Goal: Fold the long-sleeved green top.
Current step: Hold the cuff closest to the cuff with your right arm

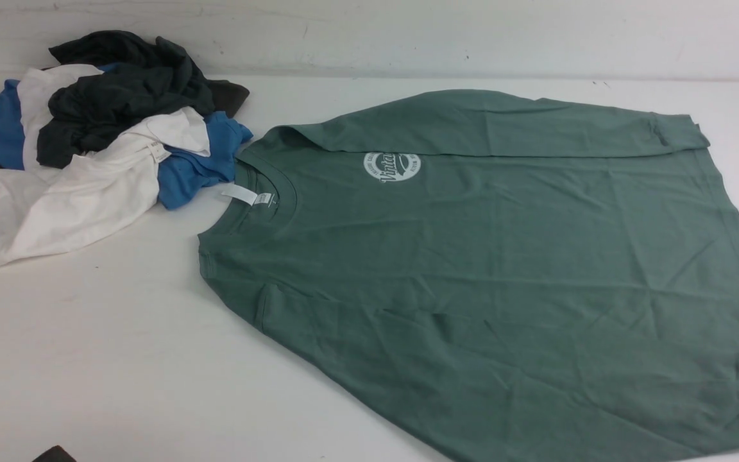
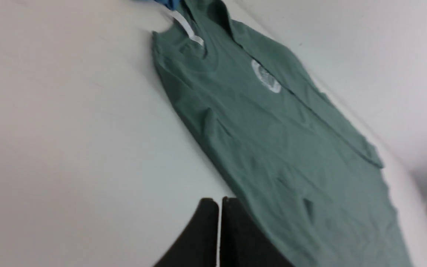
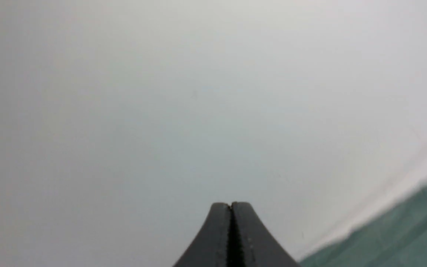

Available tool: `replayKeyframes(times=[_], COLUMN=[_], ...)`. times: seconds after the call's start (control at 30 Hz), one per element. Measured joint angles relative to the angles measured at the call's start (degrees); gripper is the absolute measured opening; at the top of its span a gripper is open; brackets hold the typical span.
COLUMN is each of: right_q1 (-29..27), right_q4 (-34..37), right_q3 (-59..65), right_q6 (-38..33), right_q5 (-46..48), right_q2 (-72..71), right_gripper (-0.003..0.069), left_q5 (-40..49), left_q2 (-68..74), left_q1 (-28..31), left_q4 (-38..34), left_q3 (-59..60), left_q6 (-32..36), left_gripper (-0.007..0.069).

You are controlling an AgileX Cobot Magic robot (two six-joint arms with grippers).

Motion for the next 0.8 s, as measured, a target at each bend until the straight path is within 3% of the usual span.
replayKeyframes(times=[0.03, 0.13, 0.17, 0.2, 0.23, 0.27, 0.3, 0.43, 0.6, 0.8], right_q1=[0.0, 0.0, 0.0, 0.0, 0.0, 0.0, 0.0, 0.0, -0.7, -8.4], right_q4=[-2.4, -7.1, -10.0, -10.0, -16.3, -16.3, -22.6, -38.1, -40.9, -30.9], right_q3=[-6.4, -18.6, -23.7, -24.5, -30.6, -31.1, -34.2, -35.7, -36.3, -36.3], right_q6=[-4.2, -8.1, -7.8, -7.8, -5.9, -5.9, -3.7, 1.3, 1.2, -6.2], right_q5=[3.8, 18.2, 27.5, 29.1, 44.1, 45.7, 55.8, 70.0, 70.0, 61.2], right_q2=[2.0, 9.9, 14.8, 15.7, 24.0, 24.9, 31.3, 46.3, 58.2, 72.2], right_gripper=[-0.0014, -0.0014, -0.0014, -0.0014, -0.0012, -0.0012, -0.0011, -0.0011, -0.0013, -0.0014], left_q5=[-1.4, -3.9, -4.7, -4.9, -5.7, -5.8, -6.1, -6.9, -7.0, -7.1], left_q2=[0.0, 0.0, 0.0, 0.0, 0.0, 0.0, 0.0, 0.0, 0.0, 0.0], left_q1=[0.0, 0.0, 0.0, 0.0, 0.0, 0.0, 0.0, 0.0, 0.0, 0.0], left_q4=[-2.6, -5.2, -5.7, -5.8, -6.1, -6.1, -6.1, -6.3, -6.5, -6.7], left_q3=[0.0, 0.0, 0.0, 0.0, 0.0, 0.0, 0.0, 0.0, 0.0, 0.0], left_q6=[0.0, 0.0, 0.0, 0.0, 0.0, 0.0, 0.0, 0.0, 0.0, 0.0], left_gripper=[-0.0001, -0.0001, -0.0001, -0.0001, -0.0001, -0.0001, -0.0001, -0.0001, -0.0001, -0.0001])
